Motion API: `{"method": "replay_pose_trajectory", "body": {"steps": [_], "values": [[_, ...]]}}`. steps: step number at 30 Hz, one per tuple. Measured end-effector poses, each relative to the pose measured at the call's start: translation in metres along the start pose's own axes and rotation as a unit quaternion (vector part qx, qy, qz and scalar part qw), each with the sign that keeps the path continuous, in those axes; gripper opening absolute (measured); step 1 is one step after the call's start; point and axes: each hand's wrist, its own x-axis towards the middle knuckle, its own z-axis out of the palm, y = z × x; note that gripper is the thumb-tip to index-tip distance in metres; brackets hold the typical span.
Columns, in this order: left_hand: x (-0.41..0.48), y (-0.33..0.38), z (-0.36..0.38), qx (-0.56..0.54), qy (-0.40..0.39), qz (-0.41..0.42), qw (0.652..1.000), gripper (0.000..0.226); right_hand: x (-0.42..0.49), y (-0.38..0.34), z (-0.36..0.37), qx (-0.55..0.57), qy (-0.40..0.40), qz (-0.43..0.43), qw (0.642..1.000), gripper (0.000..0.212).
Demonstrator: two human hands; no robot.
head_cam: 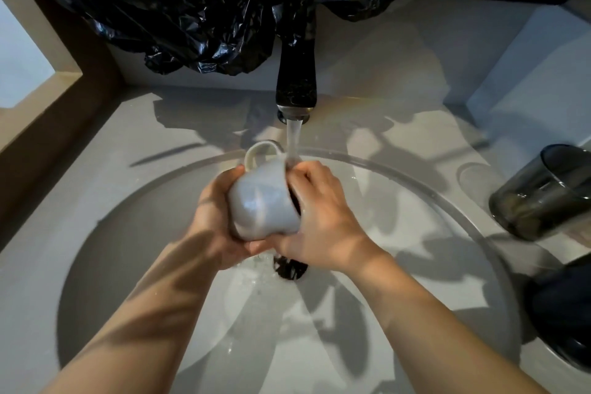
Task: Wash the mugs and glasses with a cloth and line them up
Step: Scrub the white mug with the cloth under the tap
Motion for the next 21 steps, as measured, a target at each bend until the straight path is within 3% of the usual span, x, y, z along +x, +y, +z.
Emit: {"method": "replay_pose_trajectory", "body": {"steps": [2, 4, 9, 14, 17, 19, 21], "values": [[0.000, -0.001, 0.000, -0.054, 0.002, -0.023, 0.998, 0.038, 0.000, 0.008, -0.003, -0.036, 0.060, -0.036, 0.997, 0.046], [0.000, 0.000, -0.001, -0.063, 0.005, -0.031, 0.998, 0.039, -0.003, 0.009, -0.011, -0.046, 0.051, -0.056, 0.996, 0.035], [0.001, 0.001, -0.004, 0.032, 0.033, -0.002, 0.999, 0.034, -0.005, 0.000, -0.018, -0.065, -0.111, -0.069, 0.989, 0.026], [0.003, 0.001, -0.006, 0.106, -0.006, 0.030, 0.994, 0.035, -0.009, 0.000, -0.010, -0.098, -0.145, -0.072, 0.982, 0.051], [0.002, 0.005, -0.008, 0.124, -0.017, 0.067, 0.990, 0.036, -0.012, -0.007, -0.008, -0.110, -0.157, -0.071, 0.979, 0.048], [0.000, 0.005, -0.009, 0.131, -0.011, 0.093, 0.987, 0.036, -0.010, -0.010, -0.011, -0.016, -0.205, 0.026, 0.978, 0.052], [-0.001, 0.003, -0.007, 0.151, 0.000, 0.123, 0.981, 0.033, -0.010, -0.015, -0.013, 0.235, -0.252, 0.147, 0.927, 0.067]]}}
